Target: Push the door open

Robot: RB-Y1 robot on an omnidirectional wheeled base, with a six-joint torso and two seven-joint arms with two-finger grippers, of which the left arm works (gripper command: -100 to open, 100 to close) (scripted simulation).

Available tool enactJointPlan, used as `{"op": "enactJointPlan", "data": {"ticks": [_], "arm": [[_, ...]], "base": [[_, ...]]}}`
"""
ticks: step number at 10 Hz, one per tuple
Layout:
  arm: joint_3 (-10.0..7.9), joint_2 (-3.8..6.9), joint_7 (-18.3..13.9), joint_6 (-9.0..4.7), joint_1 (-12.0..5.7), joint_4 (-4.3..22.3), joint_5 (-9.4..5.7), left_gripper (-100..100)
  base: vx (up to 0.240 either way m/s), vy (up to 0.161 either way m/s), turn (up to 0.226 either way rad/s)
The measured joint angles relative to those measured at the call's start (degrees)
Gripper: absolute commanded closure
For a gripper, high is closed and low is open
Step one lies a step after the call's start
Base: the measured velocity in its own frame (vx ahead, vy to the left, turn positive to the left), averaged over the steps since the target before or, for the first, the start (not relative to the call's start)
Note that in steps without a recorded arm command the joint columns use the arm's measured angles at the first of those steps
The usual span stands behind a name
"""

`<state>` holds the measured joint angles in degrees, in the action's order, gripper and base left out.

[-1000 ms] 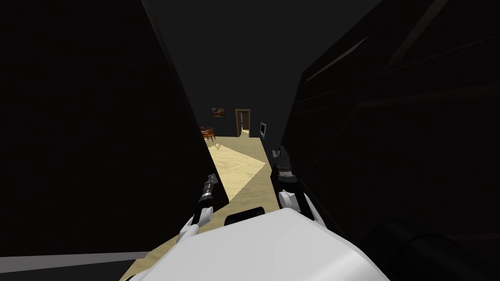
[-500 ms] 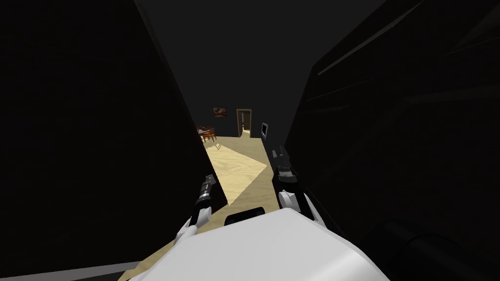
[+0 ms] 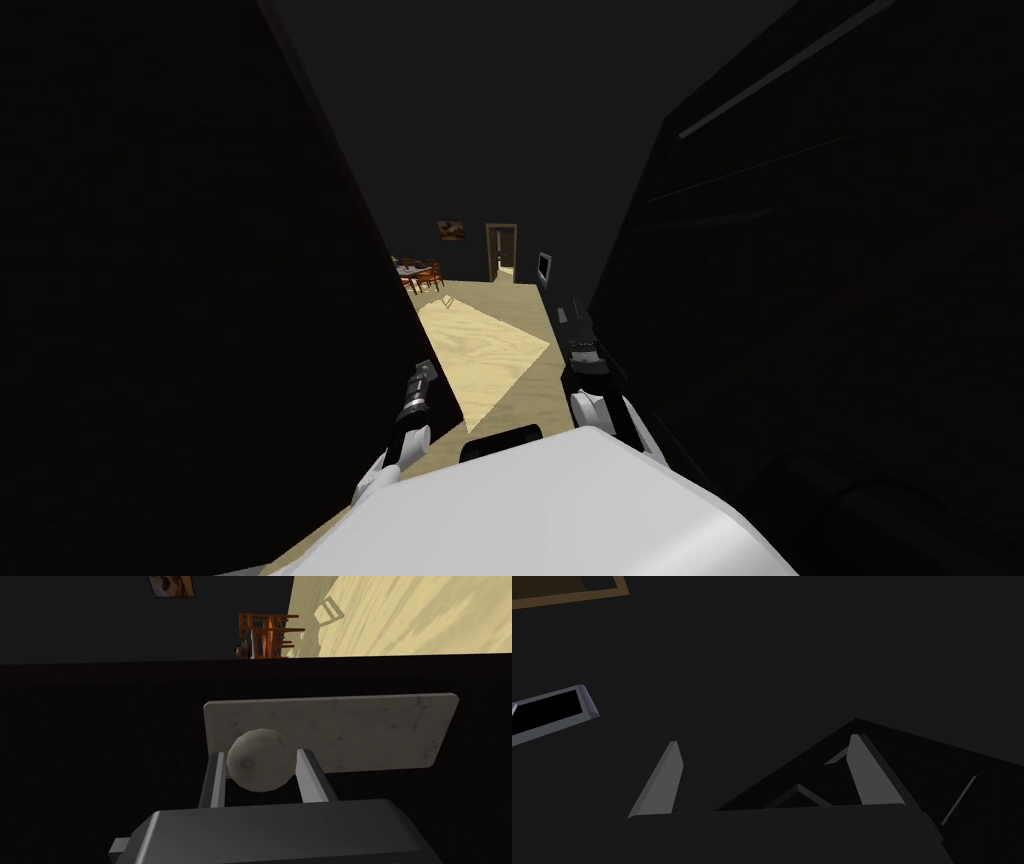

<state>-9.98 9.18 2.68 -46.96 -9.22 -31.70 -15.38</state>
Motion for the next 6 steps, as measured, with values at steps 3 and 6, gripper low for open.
{"op": "enactJointPlan", "data": {"ticks": [3, 6], "arm": [[-1.58, 0.27, 0.69, -0.1, 0.2, 0.17, -1.06, 100], [-3.4, 0.63, 1.44, -0.1, 0.52, 0.01, -2.24, 100]], "base": [[0.199, -0.033, 0.047], [0.196, -0.026, 0.052]]}}
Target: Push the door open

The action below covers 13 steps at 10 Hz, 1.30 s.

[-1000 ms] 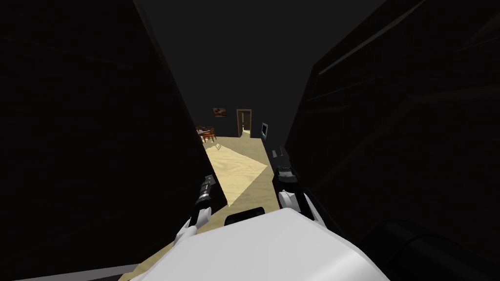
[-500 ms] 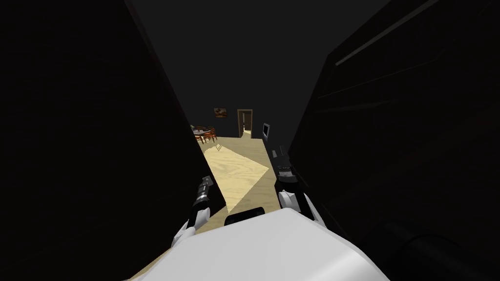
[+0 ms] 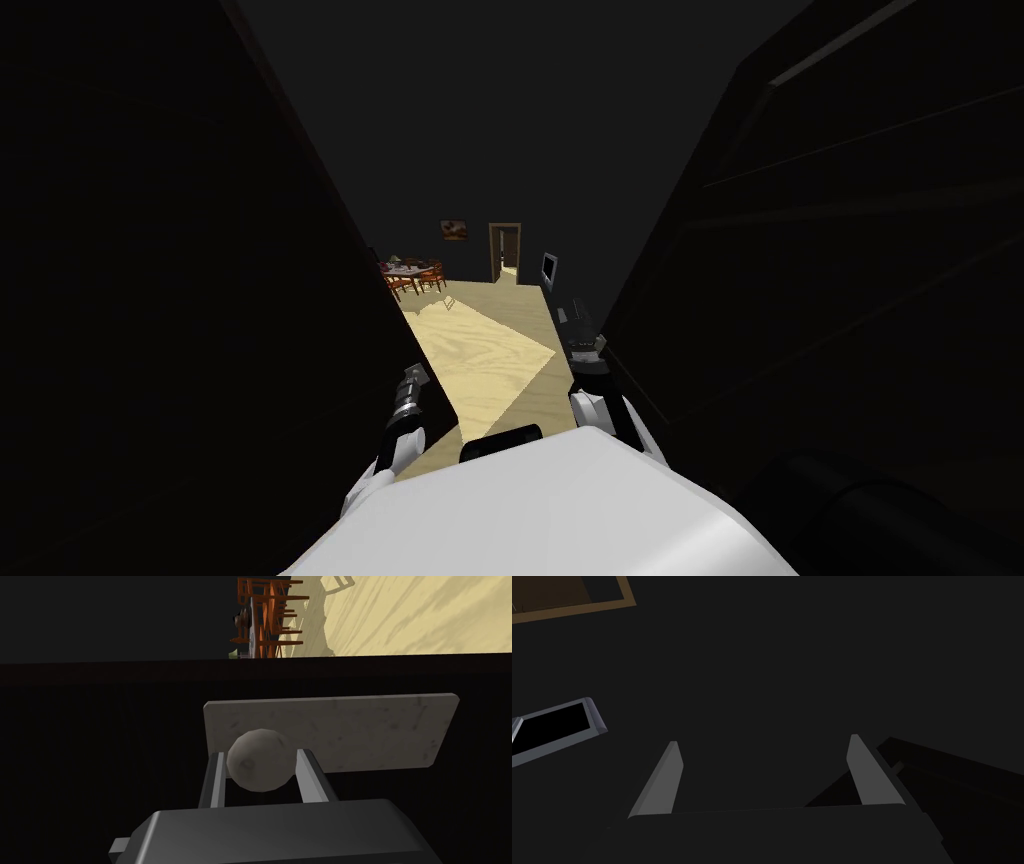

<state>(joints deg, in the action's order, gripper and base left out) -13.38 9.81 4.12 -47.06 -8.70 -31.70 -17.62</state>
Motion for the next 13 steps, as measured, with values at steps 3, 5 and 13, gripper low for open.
{"op": "enactJointPlan", "data": {"ticks": [3, 5, 13], "arm": [[-1.41, 0.61, 0.29, -1.04, -0.7, 2.03, -0.92, 100], [-1.93, 0.95, 0.31, -1.74, -1.3, 3.4, -1.3, 100], [-5.47, 1.22, 2.23, -0.92, 0.16, 1.71, -3.93, 100]], "base": [[0.16, -0.008, 0.035], [0.162, 0.008, 0.04], [0.168, 0.014, 0.032]]}}
